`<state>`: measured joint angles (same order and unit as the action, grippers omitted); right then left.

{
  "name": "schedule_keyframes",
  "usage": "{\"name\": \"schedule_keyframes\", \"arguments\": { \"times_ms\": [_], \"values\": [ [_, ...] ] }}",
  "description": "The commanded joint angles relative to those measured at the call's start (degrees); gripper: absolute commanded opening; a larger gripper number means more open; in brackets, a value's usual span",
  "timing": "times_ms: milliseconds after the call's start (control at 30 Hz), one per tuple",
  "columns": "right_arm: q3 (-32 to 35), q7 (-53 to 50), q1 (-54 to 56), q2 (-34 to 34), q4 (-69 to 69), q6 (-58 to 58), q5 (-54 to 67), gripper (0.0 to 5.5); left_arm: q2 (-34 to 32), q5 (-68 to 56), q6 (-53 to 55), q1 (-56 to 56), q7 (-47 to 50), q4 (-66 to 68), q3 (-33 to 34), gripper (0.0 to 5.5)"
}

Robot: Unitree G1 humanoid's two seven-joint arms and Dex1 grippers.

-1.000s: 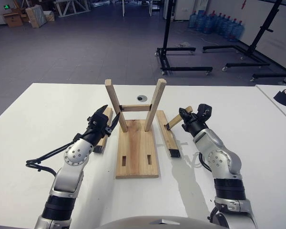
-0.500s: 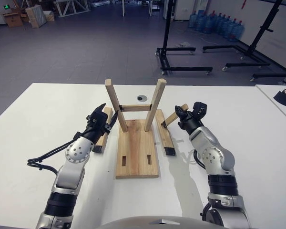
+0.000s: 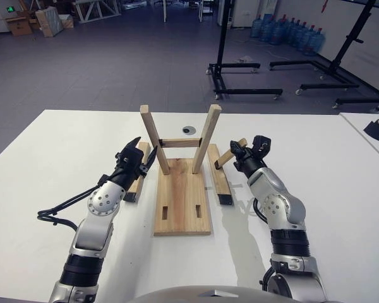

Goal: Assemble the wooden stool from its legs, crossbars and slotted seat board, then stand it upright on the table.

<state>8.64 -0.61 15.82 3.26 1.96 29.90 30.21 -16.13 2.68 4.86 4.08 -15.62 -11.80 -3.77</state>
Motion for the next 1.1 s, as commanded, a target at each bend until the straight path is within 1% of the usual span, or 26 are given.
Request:
{"name": "schedule_keyframes", "arguments": {
  "times_ms": [33, 333, 533, 767, 1100],
  "values": [
    [-1.4, -1.9, -2.9, 0.9, 0.2, 4.6, -3.1, 0.4, -0.2, 0.7, 0.9, -0.3, -0.1, -0.8, -0.5, 2.82],
    [-4.3, -3.0, -4.0, 5.0, 3.0, 9.2, -10.1, 0.4, 0.0, 1.2, 1.0, -0.7, 0.4, -1.2, -0.5, 2.82],
    [-4.9, -1.8, -5.4, 6.0, 3.9, 10.9, -12.1, 0.4, 0.0, 1.4, 0.9, -0.7, 0.6, -1.3, -0.5, 2.82],
    [-9.9, 2.6, -6.8, 10.9, 3.1, 9.5, -17.7, 0.4, 0.1, 1.7, 0.9, -0.3, 0.7, -0.5, -0.5, 2.82],
    [-6.8, 3.6, -6.0, 8.3, 1.3, 10.5, -16.9, 0.4, 0.5, 2.3, 0.4, -0.2, 1.4, 0.4, -0.3, 2.82]
  ]
}}
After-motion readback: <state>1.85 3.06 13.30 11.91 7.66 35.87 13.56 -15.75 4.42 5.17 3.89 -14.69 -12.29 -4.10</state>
